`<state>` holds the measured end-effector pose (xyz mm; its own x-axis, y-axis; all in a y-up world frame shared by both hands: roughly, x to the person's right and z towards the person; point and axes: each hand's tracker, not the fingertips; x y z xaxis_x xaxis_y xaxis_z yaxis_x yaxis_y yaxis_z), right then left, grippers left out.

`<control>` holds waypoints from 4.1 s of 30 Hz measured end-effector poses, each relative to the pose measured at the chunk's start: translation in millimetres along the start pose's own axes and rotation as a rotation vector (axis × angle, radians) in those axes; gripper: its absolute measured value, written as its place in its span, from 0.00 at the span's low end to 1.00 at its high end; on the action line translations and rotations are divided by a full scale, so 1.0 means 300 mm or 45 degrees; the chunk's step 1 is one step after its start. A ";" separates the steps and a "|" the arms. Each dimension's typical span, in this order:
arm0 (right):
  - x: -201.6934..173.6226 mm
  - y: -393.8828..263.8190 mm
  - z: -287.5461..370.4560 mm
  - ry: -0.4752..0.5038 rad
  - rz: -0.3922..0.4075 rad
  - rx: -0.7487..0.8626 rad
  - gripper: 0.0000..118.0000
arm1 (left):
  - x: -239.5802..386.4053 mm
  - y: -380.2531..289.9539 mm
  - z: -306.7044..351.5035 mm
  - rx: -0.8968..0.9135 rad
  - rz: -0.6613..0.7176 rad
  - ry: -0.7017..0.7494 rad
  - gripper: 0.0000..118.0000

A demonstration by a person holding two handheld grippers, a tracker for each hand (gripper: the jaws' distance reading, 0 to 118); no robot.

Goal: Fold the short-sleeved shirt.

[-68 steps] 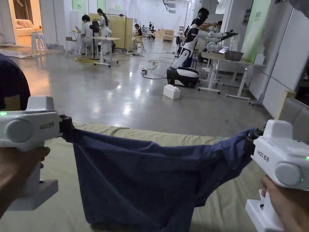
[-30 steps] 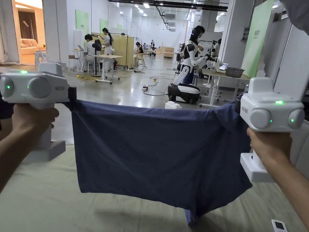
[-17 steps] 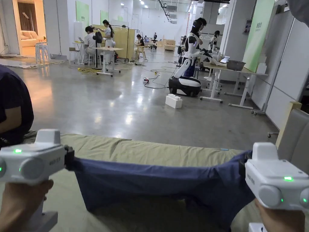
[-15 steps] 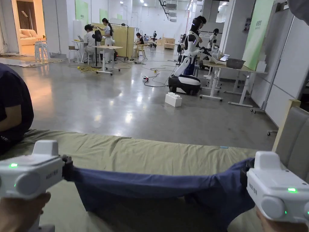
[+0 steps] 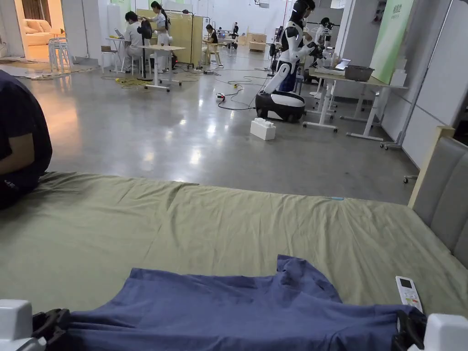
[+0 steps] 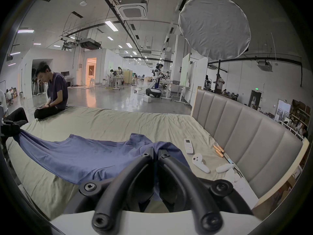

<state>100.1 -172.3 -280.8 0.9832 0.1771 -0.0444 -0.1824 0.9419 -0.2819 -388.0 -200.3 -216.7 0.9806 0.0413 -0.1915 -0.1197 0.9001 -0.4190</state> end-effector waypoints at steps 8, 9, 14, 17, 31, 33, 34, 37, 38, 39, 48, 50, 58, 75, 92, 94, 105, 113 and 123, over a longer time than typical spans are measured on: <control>-0.016 -0.062 0.184 0.026 0.026 -0.127 0.04 | -0.017 -0.084 0.122 -0.103 0.013 0.002 0.05; -0.020 -0.087 0.191 0.039 0.038 -0.170 0.04 | -0.017 -0.102 0.121 -0.128 0.014 0.004 0.05; -0.055 -0.231 0.139 0.104 0.064 -0.380 0.04 | -0.012 -0.224 0.040 -0.322 0.018 -0.025 0.05; -0.067 -0.339 0.067 0.084 0.081 -0.502 0.04 | -0.013 -0.308 -0.042 -0.440 0.026 -0.029 0.05; -0.108 -0.667 -0.162 0.101 0.087 -0.876 0.09 | -0.028 -0.562 -0.283 -0.742 0.055 0.040 0.06; -0.115 -0.643 -0.158 0.085 0.092 -0.861 0.37 | -0.019 -0.547 -0.279 -0.728 0.048 0.043 0.15; -0.118 -0.629 -0.158 0.076 0.092 -0.849 0.55 | -0.009 -0.526 -0.276 -0.717 0.030 0.051 0.25; -0.123 -0.553 -0.162 0.061 0.058 -0.719 0.67 | 0.017 -0.473 -0.274 -0.633 -0.049 0.085 0.54; -0.128 -0.521 -0.163 0.062 0.044 -0.651 0.67 | 0.024 -0.440 -0.280 -0.585 -0.052 0.083 0.56; -0.135 -0.488 -0.168 0.064 0.027 -0.586 0.67 | 0.034 -0.411 -0.278 -0.531 -0.043 0.073 0.56; -0.232 -0.233 -0.230 0.078 -0.108 -0.031 0.75 | 0.177 -0.141 -0.273 0.021 -0.040 0.110 0.55; -0.257 -0.190 -0.241 0.069 -0.116 0.049 0.66 | 0.203 -0.109 -0.268 0.135 -0.051 0.102 0.55; -0.305 -0.126 -0.307 0.070 -0.107 0.216 0.02 | 0.275 -0.067 -0.272 0.266 -0.084 0.097 0.02; -0.321 -0.221 -0.546 0.099 -0.078 0.041 0.00 | 0.009 0.067 -1.053 -0.407 0.029 0.087 0.03; -0.192 -0.370 -0.694 0.013 -0.107 -0.240 0.01 | 0.025 -0.047 -1.391 -0.697 -0.057 0.051 0.35; -0.154 -0.385 -0.763 0.015 -0.140 -0.344 0.01 | 0.038 -0.051 -1.386 -0.686 -0.093 0.034 0.10; -0.013 -0.343 -1.277 0.067 -0.082 -0.702 0.53 | 0.055 -0.021 -1.325 -0.679 -0.109 0.011 0.05; -0.046 -0.376 -1.469 0.171 -0.123 -0.894 0.62 | 0.052 0.005 -1.302 -0.657 -0.118 0.028 0.05; -0.116 -0.340 -1.400 0.120 0.064 -0.811 0.04 | 0.062 0.019 -1.266 -0.613 -0.109 0.050 0.05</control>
<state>87.9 -394.2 -653.0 0.9753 0.1637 -0.1484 -0.2165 0.5740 -0.7897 -429.3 -359.2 -559.6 0.9846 -0.0486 -0.1677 -0.1061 0.5964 -0.7957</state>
